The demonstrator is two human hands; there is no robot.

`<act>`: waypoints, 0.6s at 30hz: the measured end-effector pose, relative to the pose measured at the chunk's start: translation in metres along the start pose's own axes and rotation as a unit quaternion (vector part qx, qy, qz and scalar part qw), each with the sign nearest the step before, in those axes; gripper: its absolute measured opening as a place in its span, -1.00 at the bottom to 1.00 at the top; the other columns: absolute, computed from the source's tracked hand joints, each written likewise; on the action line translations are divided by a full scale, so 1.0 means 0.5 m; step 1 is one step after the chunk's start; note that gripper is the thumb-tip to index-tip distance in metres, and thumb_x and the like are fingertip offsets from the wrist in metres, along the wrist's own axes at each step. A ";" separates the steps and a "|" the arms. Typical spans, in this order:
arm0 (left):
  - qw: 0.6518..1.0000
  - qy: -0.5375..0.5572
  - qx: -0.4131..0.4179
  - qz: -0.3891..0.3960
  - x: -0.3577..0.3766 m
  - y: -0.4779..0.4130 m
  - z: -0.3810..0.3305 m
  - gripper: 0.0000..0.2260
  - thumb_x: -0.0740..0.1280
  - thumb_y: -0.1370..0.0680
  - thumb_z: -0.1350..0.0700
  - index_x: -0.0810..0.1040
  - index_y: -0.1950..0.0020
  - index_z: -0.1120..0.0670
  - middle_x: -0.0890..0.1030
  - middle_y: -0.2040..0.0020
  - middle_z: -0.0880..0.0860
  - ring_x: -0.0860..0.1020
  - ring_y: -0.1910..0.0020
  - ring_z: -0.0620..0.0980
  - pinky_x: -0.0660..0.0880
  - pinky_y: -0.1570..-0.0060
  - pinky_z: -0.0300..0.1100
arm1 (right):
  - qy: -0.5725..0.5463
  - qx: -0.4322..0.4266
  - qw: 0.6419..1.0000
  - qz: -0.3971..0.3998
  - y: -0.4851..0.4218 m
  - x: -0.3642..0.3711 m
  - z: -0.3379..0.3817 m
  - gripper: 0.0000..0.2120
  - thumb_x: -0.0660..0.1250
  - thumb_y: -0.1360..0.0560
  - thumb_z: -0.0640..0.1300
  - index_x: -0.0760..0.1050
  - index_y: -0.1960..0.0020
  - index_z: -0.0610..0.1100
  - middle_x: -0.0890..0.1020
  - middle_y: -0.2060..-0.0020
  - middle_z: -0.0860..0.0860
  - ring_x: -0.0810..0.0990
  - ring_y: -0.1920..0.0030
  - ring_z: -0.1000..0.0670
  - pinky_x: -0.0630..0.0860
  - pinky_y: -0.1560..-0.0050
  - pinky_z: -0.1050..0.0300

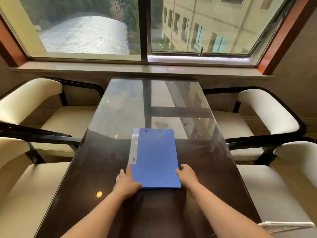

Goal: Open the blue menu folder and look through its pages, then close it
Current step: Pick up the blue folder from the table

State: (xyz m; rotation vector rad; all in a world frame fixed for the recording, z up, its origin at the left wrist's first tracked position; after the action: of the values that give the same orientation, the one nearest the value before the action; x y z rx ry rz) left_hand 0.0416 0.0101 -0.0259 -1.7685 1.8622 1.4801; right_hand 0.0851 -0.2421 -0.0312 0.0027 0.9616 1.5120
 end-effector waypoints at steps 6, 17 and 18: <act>1.000 0.010 0.016 -0.017 0.014 -0.010 0.012 -0.22 0.38 -0.31 0.05 0.12 -0.47 -0.05 0.43 -0.14 0.11 0.42 -0.22 0.19 0.47 -0.16 0.07 | -0.021 0.037 0.999 0.000 -0.007 0.009 -0.026 -0.63 0.15 -0.64 -0.11 0.38 -0.43 -0.11 0.49 -0.36 -0.03 0.49 -0.32 -0.10 0.42 -0.19 0.07; 0.991 0.119 -0.002 -0.063 0.021 -0.026 -0.002 -0.52 0.34 -0.47 0.03 0.36 -0.34 0.15 0.51 -0.22 0.16 0.48 -0.18 0.19 0.48 -0.12 0.07 | -0.126 0.013 0.992 -0.010 -0.008 0.016 -0.015 -0.73 0.16 -0.56 -0.24 0.13 0.25 -0.10 0.21 0.31 -0.04 0.16 0.24 -0.06 0.10 0.18 0.00; 0.989 0.125 -0.010 -0.072 0.019 -0.030 -0.002 -0.47 0.34 -0.50 -0.01 0.33 -0.39 0.17 0.50 -0.28 0.19 0.48 -0.22 0.20 0.47 -0.17 0.09 | -0.131 0.015 0.991 -0.011 -0.009 0.014 -0.018 -0.71 0.17 -0.57 -0.23 0.13 0.26 -0.13 0.22 0.30 -0.05 0.18 0.24 -0.06 0.11 0.16 0.00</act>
State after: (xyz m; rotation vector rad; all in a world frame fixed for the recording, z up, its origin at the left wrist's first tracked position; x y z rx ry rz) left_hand 0.0520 0.0065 -0.0399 -2.1352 1.7846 1.2811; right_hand 0.0827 -0.2418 -0.0433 0.2069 0.7700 1.4366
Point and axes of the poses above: each hand's wrist, its own y-axis away from the middle knuckle, its own x-axis out of the palm, z = x × y, the point moved 5 cm from there along -y, towards the middle knuckle
